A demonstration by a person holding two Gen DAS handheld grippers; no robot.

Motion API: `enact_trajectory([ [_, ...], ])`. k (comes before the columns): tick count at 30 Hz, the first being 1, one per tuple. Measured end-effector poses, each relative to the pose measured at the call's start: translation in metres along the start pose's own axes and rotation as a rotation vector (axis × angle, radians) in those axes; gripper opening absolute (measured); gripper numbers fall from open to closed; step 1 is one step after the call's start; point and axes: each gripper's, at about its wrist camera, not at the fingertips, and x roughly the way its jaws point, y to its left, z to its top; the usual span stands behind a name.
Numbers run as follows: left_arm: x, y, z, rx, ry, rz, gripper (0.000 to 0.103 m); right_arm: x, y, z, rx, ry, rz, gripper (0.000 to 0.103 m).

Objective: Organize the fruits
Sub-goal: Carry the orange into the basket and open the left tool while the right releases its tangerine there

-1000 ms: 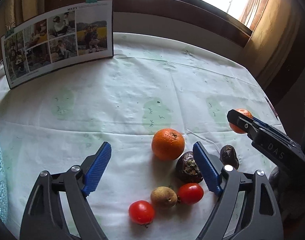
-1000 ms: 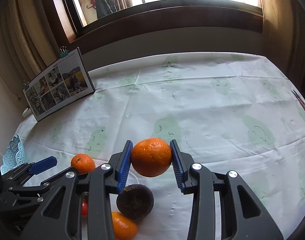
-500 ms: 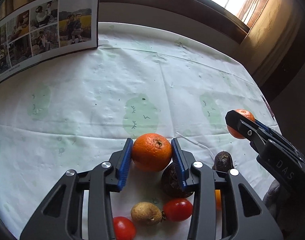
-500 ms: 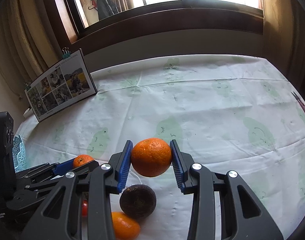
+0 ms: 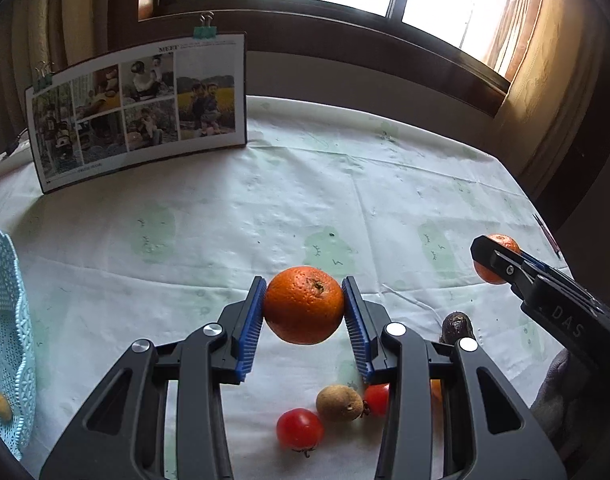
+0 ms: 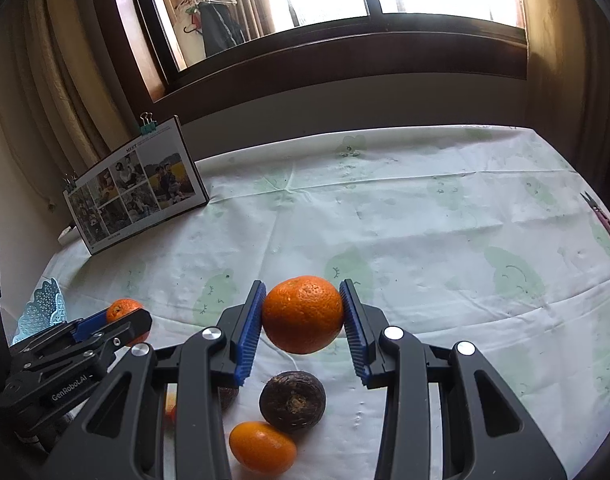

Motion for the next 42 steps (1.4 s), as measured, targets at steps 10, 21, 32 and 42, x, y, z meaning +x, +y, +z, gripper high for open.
enact_trajectory([
  [10, -0.047, 0.033, -0.005, -0.045, -0.124, 0.122, 0.040, -0.011, 0.014, -0.003, -0.033, -0.029, 0.026, 0.039],
  [21, -0.096, 0.084, -0.019, -0.092, -0.224, 0.285, 0.040, -0.013, 0.024, -0.008, -0.051, -0.024, 0.061, 0.039],
  [32, -0.101, 0.149, -0.051, -0.214, -0.170, 0.375, 0.040, -0.011, 0.036, -0.014, -0.081, -0.009, 0.080, 0.039],
  [42, -0.102, 0.170, -0.062, -0.261, -0.166, 0.390, 0.056, -0.013, 0.058, -0.018, -0.122, 0.003, 0.107, 0.039],
])
